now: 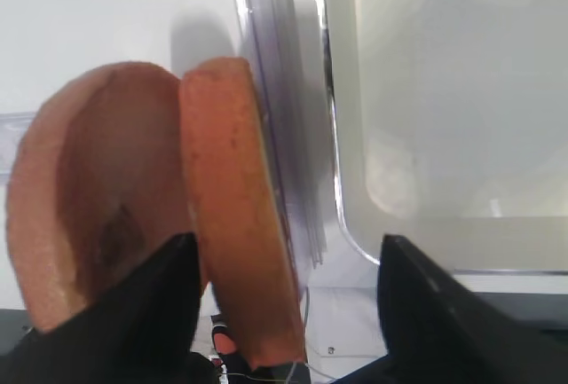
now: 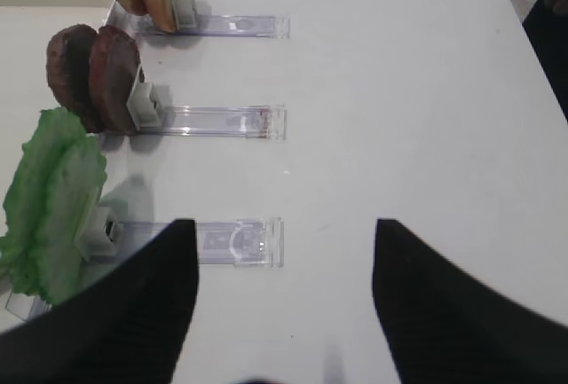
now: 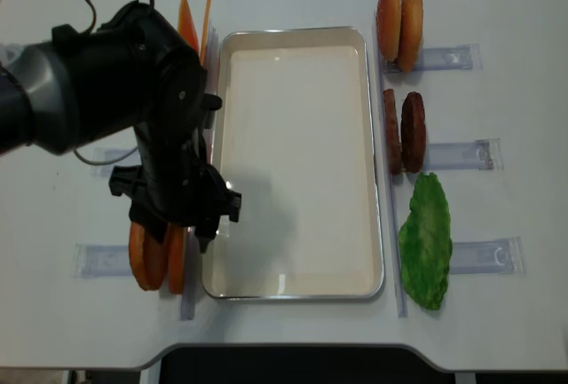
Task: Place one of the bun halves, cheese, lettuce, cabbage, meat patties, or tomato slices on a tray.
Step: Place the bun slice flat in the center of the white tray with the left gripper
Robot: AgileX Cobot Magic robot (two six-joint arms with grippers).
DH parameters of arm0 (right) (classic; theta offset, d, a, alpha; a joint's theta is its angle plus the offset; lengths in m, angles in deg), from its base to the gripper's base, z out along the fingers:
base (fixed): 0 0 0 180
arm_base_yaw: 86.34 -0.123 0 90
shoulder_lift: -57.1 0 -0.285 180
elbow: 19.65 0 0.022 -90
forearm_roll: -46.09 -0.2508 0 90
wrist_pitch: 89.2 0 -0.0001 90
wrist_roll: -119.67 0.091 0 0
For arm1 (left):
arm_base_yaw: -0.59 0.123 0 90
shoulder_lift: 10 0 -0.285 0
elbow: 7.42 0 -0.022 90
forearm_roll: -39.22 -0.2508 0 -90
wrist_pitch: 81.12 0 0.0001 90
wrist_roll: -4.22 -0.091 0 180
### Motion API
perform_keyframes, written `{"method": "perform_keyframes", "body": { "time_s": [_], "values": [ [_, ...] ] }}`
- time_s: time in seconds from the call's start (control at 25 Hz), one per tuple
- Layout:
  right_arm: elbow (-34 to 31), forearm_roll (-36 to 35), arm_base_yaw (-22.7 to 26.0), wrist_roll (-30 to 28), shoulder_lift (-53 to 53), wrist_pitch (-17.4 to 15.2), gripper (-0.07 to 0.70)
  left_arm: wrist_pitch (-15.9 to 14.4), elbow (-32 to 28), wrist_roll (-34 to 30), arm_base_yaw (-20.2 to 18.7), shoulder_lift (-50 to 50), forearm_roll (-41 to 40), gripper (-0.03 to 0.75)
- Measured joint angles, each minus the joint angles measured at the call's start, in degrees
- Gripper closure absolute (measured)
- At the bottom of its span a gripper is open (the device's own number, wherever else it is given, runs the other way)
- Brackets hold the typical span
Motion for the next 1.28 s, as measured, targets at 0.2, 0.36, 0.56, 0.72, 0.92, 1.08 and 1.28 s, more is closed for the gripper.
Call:
{"method": "perform_keyframes", "body": {
  "time_s": [0.2, 0.36, 0.56, 0.72, 0.92, 1.08, 1.28],
  "values": [
    [0.0, 0.0, 0.0, 0.0, 0.0, 0.0, 0.216, -0.9, 0.0, -1.4, 0.0, 0.0, -1.3, 0.456],
    [0.0, 0.0, 0.0, 0.0, 0.0, 0.0, 0.216, -1.3, 0.0, -1.9, 0.0, 0.0, -2.4, 0.570],
    [0.0, 0.0, 0.0, 0.0, 0.0, 0.0, 0.216, -1.4, 0.0, -2.9, 0.0, 0.0, -2.5, 0.573],
    [0.0, 0.0, 0.0, 0.0, 0.0, 0.0, 0.216, -1.4, 0.0, -3.1, 0.0, 0.0, -1.4, 0.575],
    [0.0, 0.0, 0.0, 0.0, 0.0, 0.0, 0.216, -1.5, 0.0, -3.3, 0.0, 0.5, -0.3, 0.575],
    [0.0, 0.0, 0.0, 0.0, 0.0, 0.0, 0.216, -1.8, 0.0, -4.2, 0.0, 2.2, 2.1, 0.575],
    [0.0, 0.0, 0.0, 0.0, 0.0, 0.0, 0.216, -2.3, 0.0, -5.9, 0.1, 4.3, 5.2, 0.575]
  ]
}}
